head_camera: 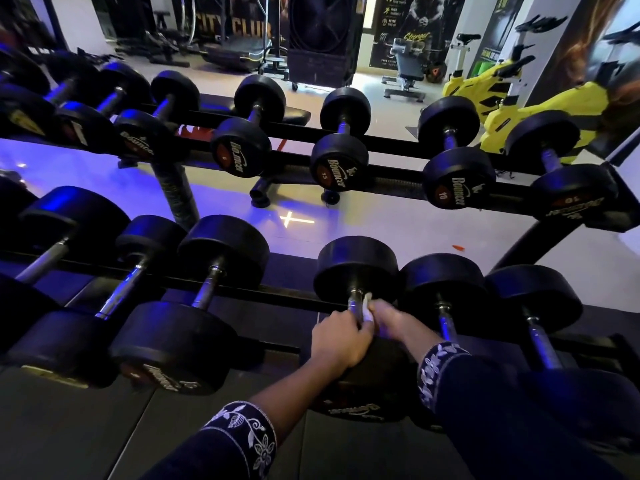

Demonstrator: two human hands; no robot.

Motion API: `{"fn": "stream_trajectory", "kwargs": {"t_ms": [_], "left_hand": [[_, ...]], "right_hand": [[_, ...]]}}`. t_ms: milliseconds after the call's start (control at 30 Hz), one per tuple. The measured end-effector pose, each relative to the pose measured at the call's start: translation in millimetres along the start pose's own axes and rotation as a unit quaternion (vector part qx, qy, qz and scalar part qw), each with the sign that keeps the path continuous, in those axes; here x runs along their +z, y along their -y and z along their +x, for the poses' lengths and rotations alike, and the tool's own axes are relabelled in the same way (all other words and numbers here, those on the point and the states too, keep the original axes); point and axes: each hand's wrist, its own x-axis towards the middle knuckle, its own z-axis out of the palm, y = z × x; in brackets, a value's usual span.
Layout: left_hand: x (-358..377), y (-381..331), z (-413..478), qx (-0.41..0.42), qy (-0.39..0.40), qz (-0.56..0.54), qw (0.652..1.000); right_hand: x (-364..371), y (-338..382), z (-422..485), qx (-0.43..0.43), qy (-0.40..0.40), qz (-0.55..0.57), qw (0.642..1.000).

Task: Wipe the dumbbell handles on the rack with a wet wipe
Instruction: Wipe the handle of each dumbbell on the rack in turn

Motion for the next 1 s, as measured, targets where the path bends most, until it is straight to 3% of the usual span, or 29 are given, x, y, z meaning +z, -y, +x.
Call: {"fn": "stream_trajectory", "kwargs": {"t_ms": [67,133,267,533,733,800,1000], "left_hand": [[-1,0,0,0.002,0.002,0.000,1.000],[-1,-1,0,0.004,0.003,0.000,1.000],[-3,-1,-1,0.011,0.006,0.003,1.000],[-5,0,-2,0.021,0.006,0.008,1.000],[-5,1,-2,0.019,0.021,-0.027,0.999],[-6,1,-2,0.017,0.020,-0.033,0.999],[-3,0,0,0.012,0.017,-0.018,1.000]], "right_hand": [[-7,-15,11,0.007,0.034,-0.025,0.999],[4,3,-39,0.015,0.038,-0.017,0.999],[6,28,-49,-0.036,-0.003,0.050,0.998],[0,-4,-68,-0.129,-0.077,-0.184,0.971],[20,49,-52,-0.187,-0.235,-0.172,0.938],[21,51,-48,-0.179,-0.240,-0.176,0.938],[23,21,-58,-0.204,-0.185,-0.357,0.893]]}}
